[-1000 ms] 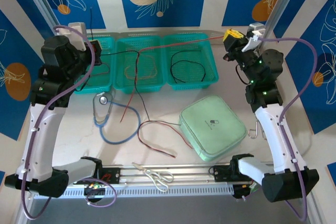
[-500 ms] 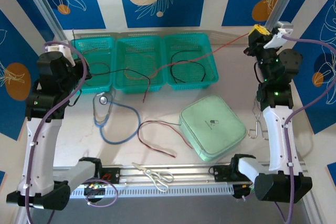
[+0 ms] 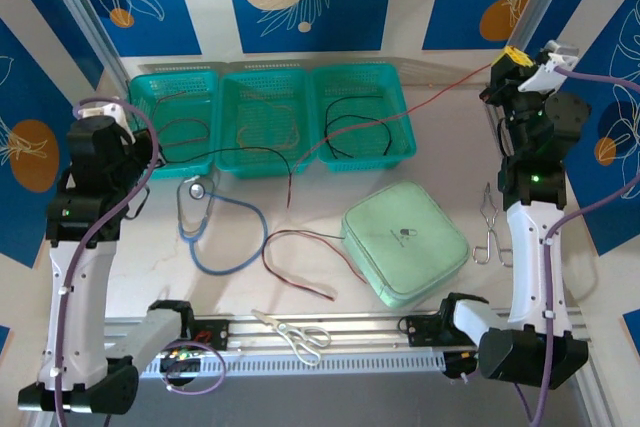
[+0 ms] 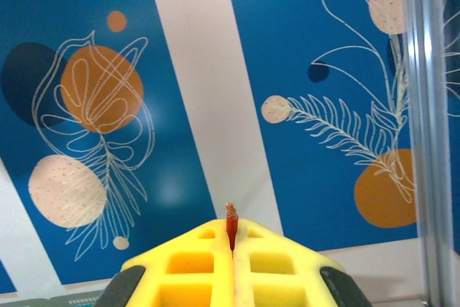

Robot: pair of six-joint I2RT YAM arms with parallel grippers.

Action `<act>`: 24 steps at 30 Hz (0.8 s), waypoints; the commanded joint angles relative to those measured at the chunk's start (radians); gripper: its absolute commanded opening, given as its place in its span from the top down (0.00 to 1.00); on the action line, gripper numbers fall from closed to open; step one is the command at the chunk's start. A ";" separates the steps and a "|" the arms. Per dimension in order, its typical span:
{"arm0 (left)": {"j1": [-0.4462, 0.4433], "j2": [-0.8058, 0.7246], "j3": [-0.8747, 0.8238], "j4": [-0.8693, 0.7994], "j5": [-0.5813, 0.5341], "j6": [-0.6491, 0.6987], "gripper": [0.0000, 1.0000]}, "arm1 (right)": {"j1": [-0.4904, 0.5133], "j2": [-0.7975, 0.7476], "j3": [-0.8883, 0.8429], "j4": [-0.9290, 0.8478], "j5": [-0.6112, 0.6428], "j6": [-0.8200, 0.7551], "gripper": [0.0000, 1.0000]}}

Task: Untangle the cables

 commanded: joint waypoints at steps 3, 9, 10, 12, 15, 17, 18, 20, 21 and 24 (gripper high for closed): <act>0.053 -0.019 -0.006 -0.059 -0.074 0.019 1.00 | -0.033 -0.014 0.032 -0.011 0.049 -0.026 1.00; 0.113 -0.045 -0.022 -0.045 -0.070 0.016 1.00 | -0.066 -0.016 0.031 -0.022 0.112 -0.058 1.00; 0.117 -0.045 -0.025 -0.042 -0.068 0.018 1.00 | -0.068 -0.016 0.032 -0.024 0.122 -0.063 1.00; 0.127 -0.041 -0.023 -0.044 -0.067 0.024 1.00 | -0.071 -0.017 0.029 -0.028 0.150 -0.081 1.00; 0.154 -0.037 -0.003 -0.057 -0.077 0.037 1.00 | -0.086 -0.019 0.023 -0.023 0.144 -0.081 1.00; 0.160 -0.045 -0.004 -0.033 -0.001 0.013 1.00 | -0.084 -0.018 0.026 -0.029 0.086 -0.057 1.00; 0.160 -0.045 -0.008 -0.019 0.047 -0.006 1.00 | -0.082 -0.014 0.025 -0.025 0.039 -0.030 1.00; 0.159 -0.037 -0.013 0.002 0.131 -0.042 1.00 | -0.070 -0.005 0.022 -0.007 -0.050 0.015 1.00; 0.159 -0.028 -0.018 0.024 0.186 -0.062 1.00 | -0.055 -0.002 0.024 -0.007 -0.070 0.023 1.00; 0.154 -0.002 -0.055 0.155 0.389 -0.177 1.00 | -0.015 0.002 0.054 -0.031 -0.080 -0.022 1.00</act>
